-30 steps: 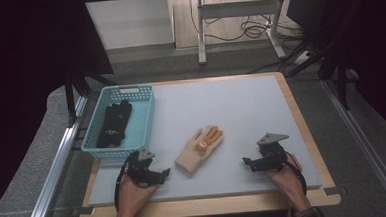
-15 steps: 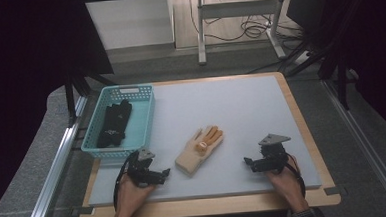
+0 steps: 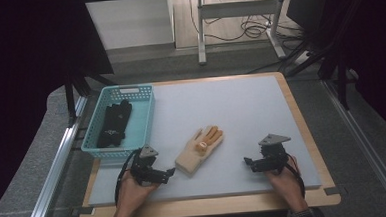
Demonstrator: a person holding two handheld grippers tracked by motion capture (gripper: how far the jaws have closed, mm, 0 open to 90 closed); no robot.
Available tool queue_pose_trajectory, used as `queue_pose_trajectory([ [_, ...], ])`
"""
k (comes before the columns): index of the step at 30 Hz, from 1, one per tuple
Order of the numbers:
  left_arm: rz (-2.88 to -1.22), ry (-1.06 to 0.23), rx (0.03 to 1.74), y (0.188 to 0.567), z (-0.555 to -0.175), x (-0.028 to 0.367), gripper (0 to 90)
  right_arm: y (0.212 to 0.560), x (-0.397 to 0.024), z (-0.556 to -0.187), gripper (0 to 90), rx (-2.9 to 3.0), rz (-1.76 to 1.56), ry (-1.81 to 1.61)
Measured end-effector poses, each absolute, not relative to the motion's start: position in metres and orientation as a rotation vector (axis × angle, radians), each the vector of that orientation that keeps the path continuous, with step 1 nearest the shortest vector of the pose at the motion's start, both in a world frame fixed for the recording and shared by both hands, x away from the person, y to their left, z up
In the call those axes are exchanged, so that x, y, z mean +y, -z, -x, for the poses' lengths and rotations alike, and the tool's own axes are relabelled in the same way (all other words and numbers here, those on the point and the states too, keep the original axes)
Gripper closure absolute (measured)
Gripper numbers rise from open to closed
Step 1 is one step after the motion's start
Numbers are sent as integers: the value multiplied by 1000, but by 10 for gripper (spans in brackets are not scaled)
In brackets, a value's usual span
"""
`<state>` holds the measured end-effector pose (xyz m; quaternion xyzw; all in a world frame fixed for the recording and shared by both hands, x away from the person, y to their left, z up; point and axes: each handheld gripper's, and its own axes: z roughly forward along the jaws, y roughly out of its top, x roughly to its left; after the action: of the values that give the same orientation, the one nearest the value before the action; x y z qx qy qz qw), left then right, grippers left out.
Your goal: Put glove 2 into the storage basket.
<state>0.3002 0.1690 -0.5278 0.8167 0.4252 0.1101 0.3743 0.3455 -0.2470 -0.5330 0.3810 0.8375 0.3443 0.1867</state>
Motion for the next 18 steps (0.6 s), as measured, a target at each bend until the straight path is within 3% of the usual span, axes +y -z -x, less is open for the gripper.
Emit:
queue_pose_trajectory([
  [18,-2182,-213,991,499,-340,111,13,533,-247,-346,90,2358,-1072,-970],
])
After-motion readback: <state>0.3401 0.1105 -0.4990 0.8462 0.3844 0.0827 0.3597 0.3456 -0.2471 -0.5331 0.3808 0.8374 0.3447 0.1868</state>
